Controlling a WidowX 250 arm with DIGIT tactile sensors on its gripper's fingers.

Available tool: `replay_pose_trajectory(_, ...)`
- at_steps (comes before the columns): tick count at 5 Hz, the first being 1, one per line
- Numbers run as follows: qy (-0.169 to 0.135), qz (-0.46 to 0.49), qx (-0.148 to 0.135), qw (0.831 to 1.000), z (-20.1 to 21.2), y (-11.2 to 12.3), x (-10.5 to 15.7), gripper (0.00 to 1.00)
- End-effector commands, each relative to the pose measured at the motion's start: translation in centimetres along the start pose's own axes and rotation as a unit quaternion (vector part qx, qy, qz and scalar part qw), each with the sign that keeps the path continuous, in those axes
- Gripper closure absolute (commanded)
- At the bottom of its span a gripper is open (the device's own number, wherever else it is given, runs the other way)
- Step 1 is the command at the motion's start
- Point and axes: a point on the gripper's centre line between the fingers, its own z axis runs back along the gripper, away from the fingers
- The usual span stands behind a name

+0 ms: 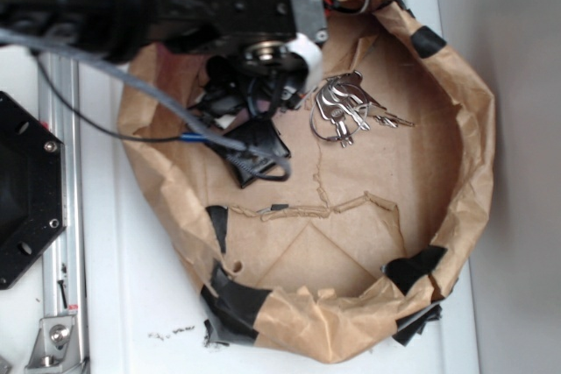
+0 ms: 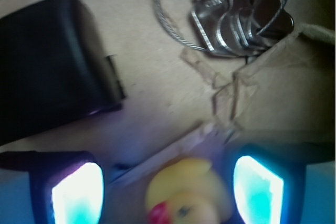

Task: Grab the yellow duck.

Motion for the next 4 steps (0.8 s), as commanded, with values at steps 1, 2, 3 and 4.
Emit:
replay_pose_trajectory(1, 0.006, -0.014, 0.048, 0.999, -1.2, 0.91, 0.84, 0.0)
replay_pose_trajectory(2, 0.006, -0.019, 0.065, 0.998, -1.71, 0.94, 1.55, 0.08)
replay_pose_trajectory(3, 0.017, -0.019, 0.072, 0.997, -1.58, 0.8, 1.39, 1.0)
replay_pose_trajectory(4, 0.007, -0.016, 0.063, 0.998, -0.81, 0.52, 1.28, 1.0)
